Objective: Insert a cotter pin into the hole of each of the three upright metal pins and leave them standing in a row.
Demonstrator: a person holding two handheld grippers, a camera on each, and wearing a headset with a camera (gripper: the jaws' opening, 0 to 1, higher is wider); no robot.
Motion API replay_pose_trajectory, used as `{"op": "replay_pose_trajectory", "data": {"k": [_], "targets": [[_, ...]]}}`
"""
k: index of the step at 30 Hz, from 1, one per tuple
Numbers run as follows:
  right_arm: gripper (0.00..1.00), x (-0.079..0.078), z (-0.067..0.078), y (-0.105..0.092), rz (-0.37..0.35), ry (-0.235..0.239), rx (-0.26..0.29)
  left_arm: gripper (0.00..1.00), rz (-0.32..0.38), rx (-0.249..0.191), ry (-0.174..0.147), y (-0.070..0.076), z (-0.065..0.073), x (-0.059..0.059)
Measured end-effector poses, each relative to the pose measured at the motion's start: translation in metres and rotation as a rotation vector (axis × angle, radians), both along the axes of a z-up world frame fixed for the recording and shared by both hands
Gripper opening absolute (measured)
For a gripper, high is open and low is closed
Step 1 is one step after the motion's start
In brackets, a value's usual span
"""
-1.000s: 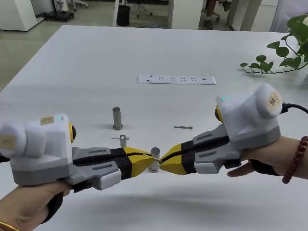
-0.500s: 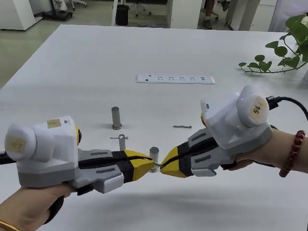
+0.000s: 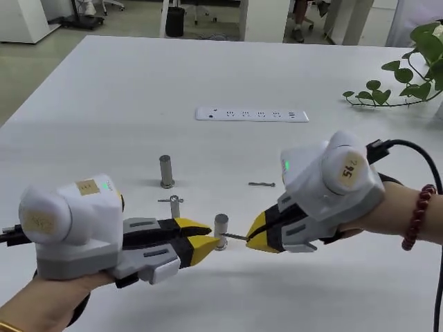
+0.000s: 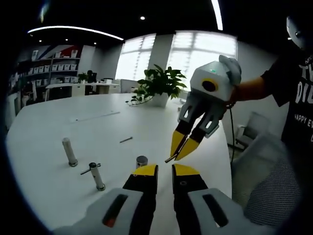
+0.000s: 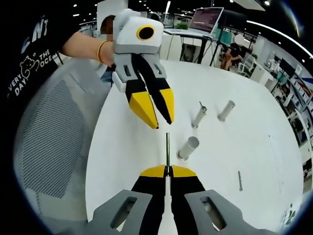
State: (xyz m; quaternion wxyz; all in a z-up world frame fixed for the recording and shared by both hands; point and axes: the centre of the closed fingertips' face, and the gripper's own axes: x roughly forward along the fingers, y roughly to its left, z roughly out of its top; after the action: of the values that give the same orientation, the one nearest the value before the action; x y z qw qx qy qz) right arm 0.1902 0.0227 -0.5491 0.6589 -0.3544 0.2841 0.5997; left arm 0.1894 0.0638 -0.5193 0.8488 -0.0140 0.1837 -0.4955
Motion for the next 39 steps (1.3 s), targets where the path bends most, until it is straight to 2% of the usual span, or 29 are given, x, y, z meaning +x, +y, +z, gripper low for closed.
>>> {"op": "replay_pose_trajectory", "data": {"k": [2,5,10,12,15,18,27,29,39], "targets": [[0.0,0.004,-0.003,-0.003,-0.003,-0.014,-0.021,0.09,0.016,0.004,-0.002,0.0,-0.002,0.003],[0.0,0.008,-0.006,-0.008,-0.006,-0.028,-0.049,0.12,0.037,0.039,-0.03,0.001,-0.004,0.008],[0.0,0.015,-0.01,-0.013,0.0,-0.06,-0.085,0.17,0.082,0.056,-0.047,0.003,-0.008,0.018],[0.0,0.017,-0.011,-0.014,-0.004,-0.058,-0.087,0.18,0.099,0.067,-0.048,0.004,-0.01,0.022],[0.0,0.026,-0.012,-0.017,0.014,-0.112,-0.12,0.21,0.122,0.075,-0.036,0.004,-0.014,0.027],[0.0,0.029,-0.014,-0.018,0.012,-0.113,-0.125,0.21,0.142,0.089,-0.031,0.003,-0.019,0.032],[0.0,0.041,-0.017,-0.02,0.009,-0.13,-0.132,0.21,0.161,0.138,-0.03,-0.005,-0.035,0.038],[0.0,0.042,-0.017,-0.019,0.012,-0.129,-0.126,0.21,0.167,0.122,-0.006,-0.007,-0.038,0.04],[0.0,0.044,-0.02,-0.013,0.047,-0.142,-0.131,0.21,0.182,0.138,0.017,-0.011,-0.052,0.047]]}}
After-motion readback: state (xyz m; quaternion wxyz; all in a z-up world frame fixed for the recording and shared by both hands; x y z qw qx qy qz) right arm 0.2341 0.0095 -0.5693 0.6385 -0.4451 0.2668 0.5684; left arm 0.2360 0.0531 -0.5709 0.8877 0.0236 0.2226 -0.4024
